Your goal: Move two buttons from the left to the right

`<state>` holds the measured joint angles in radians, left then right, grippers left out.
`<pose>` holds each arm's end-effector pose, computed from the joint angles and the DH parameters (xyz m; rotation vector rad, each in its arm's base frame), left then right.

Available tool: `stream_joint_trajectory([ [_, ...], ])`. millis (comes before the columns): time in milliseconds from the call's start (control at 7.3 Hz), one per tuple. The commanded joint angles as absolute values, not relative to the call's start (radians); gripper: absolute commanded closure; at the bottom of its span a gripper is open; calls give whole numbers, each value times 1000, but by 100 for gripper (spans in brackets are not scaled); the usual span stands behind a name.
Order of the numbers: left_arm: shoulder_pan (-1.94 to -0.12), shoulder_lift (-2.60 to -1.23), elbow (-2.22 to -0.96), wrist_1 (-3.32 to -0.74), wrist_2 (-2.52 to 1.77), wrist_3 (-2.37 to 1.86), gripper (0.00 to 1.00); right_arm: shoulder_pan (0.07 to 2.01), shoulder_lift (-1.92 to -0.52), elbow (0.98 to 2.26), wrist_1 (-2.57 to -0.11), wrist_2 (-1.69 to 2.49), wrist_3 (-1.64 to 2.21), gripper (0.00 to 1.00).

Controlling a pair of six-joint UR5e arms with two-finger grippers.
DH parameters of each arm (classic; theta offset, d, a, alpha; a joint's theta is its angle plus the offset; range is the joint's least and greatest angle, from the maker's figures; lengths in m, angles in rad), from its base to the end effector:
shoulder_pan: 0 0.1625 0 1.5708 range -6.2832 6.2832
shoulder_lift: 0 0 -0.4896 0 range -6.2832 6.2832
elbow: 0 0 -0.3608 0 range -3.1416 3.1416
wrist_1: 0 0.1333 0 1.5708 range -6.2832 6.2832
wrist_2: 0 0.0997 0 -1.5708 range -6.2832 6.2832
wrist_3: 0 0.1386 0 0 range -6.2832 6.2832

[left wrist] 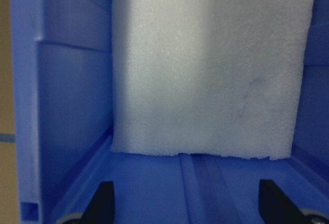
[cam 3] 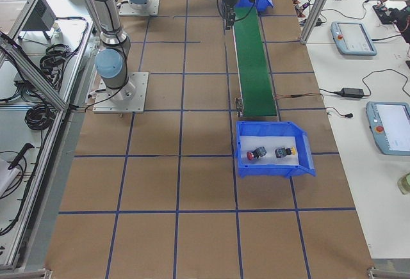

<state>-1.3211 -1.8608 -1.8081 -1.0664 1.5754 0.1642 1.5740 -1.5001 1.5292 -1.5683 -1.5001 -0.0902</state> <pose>0.0069 -0.5641 0.3093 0.1342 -3.1383 -0.0367 0.1447 -0.4901 0.4990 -0.1416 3.0660 0.0437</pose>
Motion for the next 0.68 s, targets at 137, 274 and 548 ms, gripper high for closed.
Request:
stream_joint_trajectory([
  [137, -1328, -1867, -1790, -1068, 1574, 169, 0, 1575, -1562, 1555, -1531, -1511, -87, 19],
  [274, -1333, -1873, -1790, -1068, 1572, 173, 0, 1575, -1563, 1555, -1528, -1517, -86, 19],
  [548, -1333, -1879, -1802, -1069, 1574, 183, 0, 1575, -1563, 1555, -1526, -1517, -84, 19],
])
